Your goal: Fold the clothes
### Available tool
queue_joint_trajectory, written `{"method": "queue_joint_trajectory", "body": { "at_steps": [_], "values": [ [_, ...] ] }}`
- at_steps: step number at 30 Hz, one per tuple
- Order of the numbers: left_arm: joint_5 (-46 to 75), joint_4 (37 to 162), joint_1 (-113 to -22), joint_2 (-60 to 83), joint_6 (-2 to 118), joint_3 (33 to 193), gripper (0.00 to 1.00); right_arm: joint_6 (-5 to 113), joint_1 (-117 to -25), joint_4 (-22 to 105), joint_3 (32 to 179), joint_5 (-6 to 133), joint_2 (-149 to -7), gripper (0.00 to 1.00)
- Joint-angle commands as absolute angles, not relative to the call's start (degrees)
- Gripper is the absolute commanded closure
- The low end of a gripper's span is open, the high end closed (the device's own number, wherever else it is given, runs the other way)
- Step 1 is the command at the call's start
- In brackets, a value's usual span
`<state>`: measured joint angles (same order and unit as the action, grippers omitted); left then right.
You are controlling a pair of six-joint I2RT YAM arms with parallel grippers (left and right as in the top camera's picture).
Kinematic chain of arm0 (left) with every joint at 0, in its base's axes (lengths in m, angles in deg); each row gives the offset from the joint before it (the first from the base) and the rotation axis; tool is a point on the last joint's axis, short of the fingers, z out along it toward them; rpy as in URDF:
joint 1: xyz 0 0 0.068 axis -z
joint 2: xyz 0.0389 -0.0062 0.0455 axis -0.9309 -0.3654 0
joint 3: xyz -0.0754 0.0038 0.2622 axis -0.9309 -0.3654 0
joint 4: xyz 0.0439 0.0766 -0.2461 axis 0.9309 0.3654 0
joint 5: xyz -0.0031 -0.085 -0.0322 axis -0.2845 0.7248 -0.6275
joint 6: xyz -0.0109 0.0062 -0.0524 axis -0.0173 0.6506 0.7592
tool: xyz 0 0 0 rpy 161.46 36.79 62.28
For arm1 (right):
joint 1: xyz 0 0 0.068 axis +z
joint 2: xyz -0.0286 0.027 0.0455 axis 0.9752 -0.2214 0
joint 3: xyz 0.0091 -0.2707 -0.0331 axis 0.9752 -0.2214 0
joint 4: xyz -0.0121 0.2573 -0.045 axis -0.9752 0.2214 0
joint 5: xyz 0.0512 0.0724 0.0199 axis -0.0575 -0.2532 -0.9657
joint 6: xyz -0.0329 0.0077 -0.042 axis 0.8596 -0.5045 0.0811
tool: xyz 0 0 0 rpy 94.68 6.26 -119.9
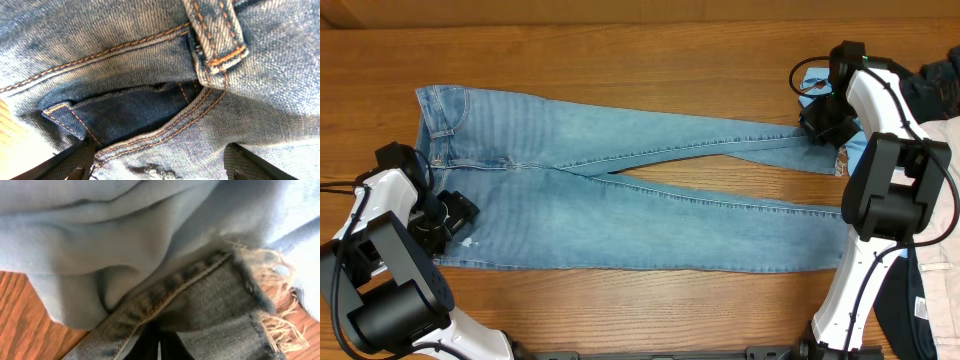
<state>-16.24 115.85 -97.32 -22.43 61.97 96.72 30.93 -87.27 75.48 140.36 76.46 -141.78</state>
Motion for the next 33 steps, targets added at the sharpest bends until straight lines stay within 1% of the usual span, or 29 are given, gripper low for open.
{"method": "queue_joint_trajectory", "body": {
  "at_steps": [1, 3, 6, 10, 12, 14, 16, 18, 22, 26, 33],
  "values": [
    [-16.1, 115.8, -97.3, -23.8, 61.1, 97.4, 0.14, 30.5, -87.5, 74.4, 142.0, 76.2, -140.9, 0.96],
    [-16.1, 115.8, -97.3, -23.8, 61.1, 97.4, 0.15, 31.0, -87.4, 74.3, 144.2, 76.0, -140.0, 0.96],
    [-16.1, 115.8, -97.3, -23.8, 61.1, 97.4, 0.15, 35.7, -87.0, 70.8, 152.4, 72.6, -137.8, 0.96],
    [-16.1, 115.9, -97.3, -23.8, 61.1, 97.4, 0.15, 43.8, -86.5, 62.1, 163.5, 63.9, -137.4, 0.96],
    [-16.1, 116.0, -97.3, -23.8, 60.8, 97.4, 0.15, 44.5, -86.4, 63.7, 166.3, 63.9, -137.4, 0.96],
    [-16.2, 116.1, -97.3, -23.8, 60.6, 97.4, 0.14, 44.5, -86.4, 72.4, 166.5, 66.3, -137.4, 0.96],
    [-16.2, 116.0, -97.3, -23.8, 60.6, 97.4, 0.14, 43.6, -86.4, 82.3, 164.5, 69.2, -138.2, 0.96],
    [-16.1, 115.8, -97.3, -23.8, 60.6, 97.4, 0.14, 43.6, -86.4, 88.2, 160.0, 72.2, -139.1, 0.96],
    [-15.9, 115.7, -97.3, -23.8, 60.6, 97.4, 0.14, 43.5, -87.0, 87.8, 147.2, 78.7, -139.3, 0.96],
    [-15.9, 115.9, -97.3, -23.8, 60.6, 97.4, 0.14, 43.5, -88.7, 84.4, 137.9, 79.7, -139.3, 0.96],
    [-15.7, 115.8, -97.3, -23.8, 60.6, 97.4, 0.14, 43.7, -89.7, 85.8, 136.3, 79.7, -139.3, 0.96]
  ]
}}
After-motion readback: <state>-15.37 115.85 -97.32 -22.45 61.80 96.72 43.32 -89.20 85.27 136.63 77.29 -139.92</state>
